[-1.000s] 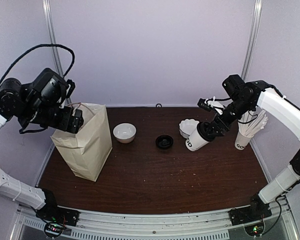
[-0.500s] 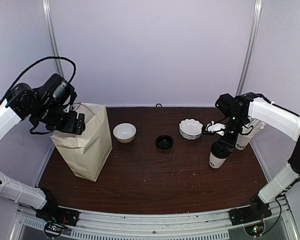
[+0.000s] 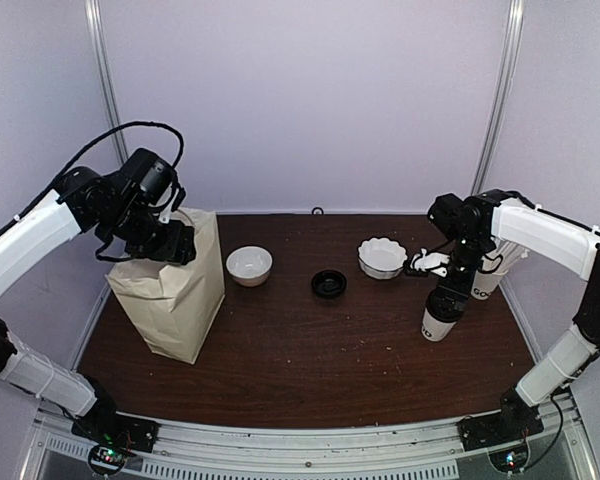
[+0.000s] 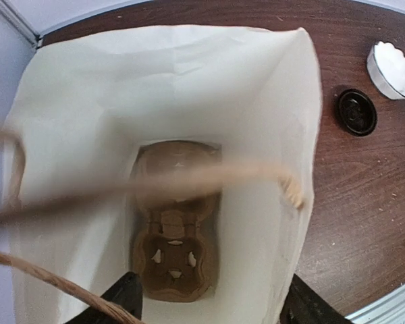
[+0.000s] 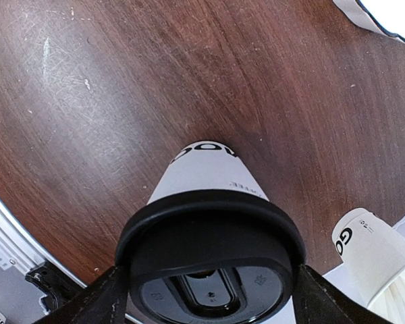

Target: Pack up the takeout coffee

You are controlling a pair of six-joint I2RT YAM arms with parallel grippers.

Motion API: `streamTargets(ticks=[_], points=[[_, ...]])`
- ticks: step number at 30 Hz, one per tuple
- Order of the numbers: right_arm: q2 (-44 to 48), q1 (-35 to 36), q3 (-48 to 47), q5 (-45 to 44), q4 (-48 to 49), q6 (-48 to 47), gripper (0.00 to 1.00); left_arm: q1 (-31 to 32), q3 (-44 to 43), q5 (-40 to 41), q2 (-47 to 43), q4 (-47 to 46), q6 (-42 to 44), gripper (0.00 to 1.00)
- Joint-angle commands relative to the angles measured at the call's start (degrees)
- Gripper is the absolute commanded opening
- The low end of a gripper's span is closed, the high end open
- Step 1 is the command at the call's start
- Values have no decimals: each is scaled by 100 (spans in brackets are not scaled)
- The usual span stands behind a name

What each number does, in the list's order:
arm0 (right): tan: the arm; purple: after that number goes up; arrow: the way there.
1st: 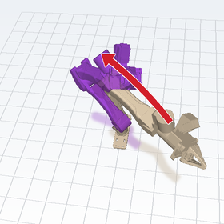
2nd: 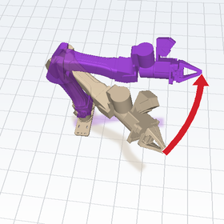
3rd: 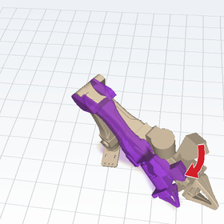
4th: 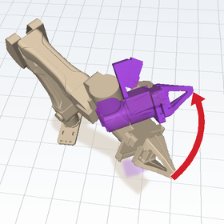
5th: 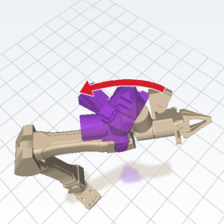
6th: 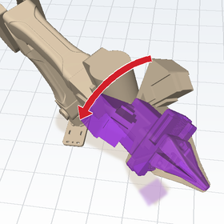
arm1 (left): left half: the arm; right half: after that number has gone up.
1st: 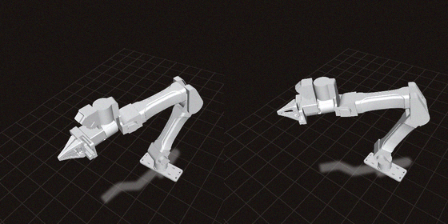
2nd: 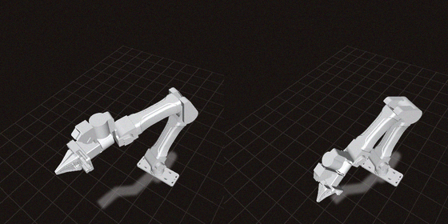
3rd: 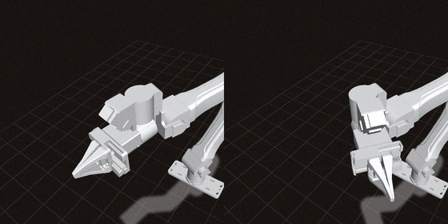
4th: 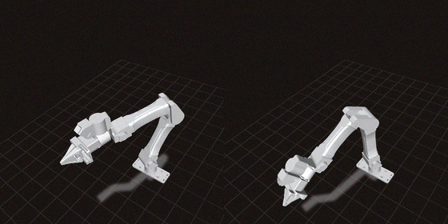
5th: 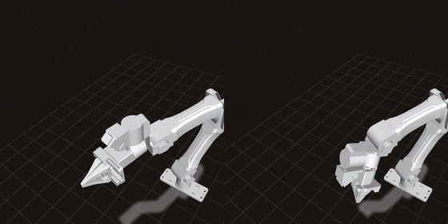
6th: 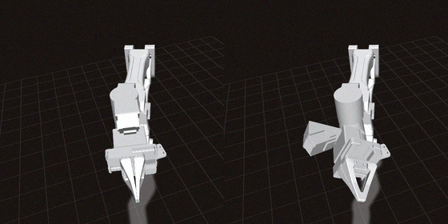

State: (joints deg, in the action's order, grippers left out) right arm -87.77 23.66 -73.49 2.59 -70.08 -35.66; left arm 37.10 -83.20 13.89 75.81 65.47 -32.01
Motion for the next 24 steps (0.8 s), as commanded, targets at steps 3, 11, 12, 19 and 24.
streamTargets(ticks=[3,11,12,19,24], points=[[197,-10,-162,74,-179,92,97,-28,-65,-813,119,-665,534,60],[414,-8,-754,148,-623,198,99,-10,-223,-1712,-130,-529,829,25],[432,-3,-824,153,-630,200,99,23,-264,-1858,-167,-538,901,22],[559,23,-1453,822,-570,110,98,772,-768,-2172,-84,-342,1492,1],[953,181,-1859,2909,-376,-315,96,1370,-1115,-2305,217,-285,1771,0]])
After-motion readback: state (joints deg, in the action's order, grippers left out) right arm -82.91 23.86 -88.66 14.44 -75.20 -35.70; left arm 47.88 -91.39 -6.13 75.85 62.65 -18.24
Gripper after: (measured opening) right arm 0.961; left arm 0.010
